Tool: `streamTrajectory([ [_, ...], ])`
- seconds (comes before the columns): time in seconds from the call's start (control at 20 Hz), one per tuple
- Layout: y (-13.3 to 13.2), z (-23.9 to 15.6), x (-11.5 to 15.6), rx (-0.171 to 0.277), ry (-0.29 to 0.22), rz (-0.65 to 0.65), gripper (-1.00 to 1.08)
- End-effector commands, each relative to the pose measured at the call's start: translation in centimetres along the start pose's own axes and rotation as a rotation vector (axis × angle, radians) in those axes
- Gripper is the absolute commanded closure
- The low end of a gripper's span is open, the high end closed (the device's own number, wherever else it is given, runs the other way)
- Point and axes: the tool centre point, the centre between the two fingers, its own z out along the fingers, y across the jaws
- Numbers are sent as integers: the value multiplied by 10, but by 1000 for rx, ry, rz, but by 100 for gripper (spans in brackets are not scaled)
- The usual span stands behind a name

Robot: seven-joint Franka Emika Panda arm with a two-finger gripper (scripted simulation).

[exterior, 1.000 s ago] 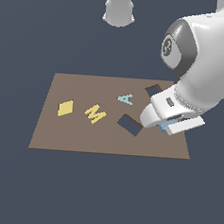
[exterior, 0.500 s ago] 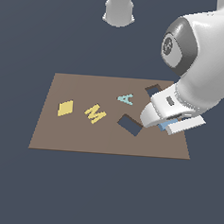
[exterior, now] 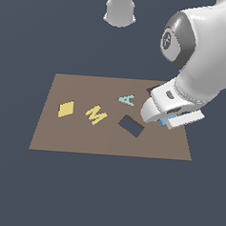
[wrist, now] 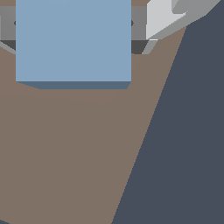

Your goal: Insert a designated object into the corresponding slot on a board.

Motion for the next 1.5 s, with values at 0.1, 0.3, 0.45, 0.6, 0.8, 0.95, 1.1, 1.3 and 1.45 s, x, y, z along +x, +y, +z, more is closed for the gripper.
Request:
streamTrajectory([
  [0.1, -4, -1, -17, 0, 1, -10, 108],
  [0.3, -9, -3, -39, 0, 1, -23, 108],
  [0.45, -12, -4, -56, 0, 0, -34, 108],
  [0.6, -15, -5, -71, 0, 0, -42, 108],
  [0.8, -18, -6, -87, 0, 0, -52, 108],
  [0.95, -20, -6, -95, 0, 0, -57, 108],
  [1.1, -21, -7, -101, 0, 0, -60, 108],
  [1.3, -21, -7, -103, 0, 0, -62, 108],
  [1.45, -21, -7, -102, 0, 0, -61, 108],
])
